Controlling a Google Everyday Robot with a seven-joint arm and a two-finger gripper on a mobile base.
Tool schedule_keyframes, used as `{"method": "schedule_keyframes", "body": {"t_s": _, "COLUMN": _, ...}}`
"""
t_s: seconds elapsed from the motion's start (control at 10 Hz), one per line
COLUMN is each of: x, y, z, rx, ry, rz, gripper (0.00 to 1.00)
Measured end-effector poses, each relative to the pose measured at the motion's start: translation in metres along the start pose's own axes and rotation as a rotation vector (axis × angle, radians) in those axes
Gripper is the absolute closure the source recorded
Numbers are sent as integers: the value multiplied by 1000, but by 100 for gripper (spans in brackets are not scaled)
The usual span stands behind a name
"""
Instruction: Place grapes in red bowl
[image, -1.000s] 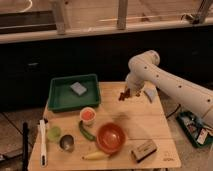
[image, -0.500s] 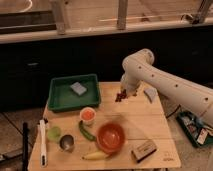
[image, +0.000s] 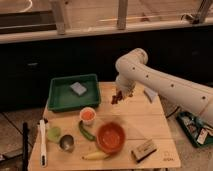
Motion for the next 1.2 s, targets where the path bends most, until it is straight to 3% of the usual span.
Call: {"method": "schedule_keyframes", "body": {"t_s": 1.2, "x": -68, "y": -38, "z": -15, "rx": -39, "ry": 16, "rz": -193, "gripper": 99}}
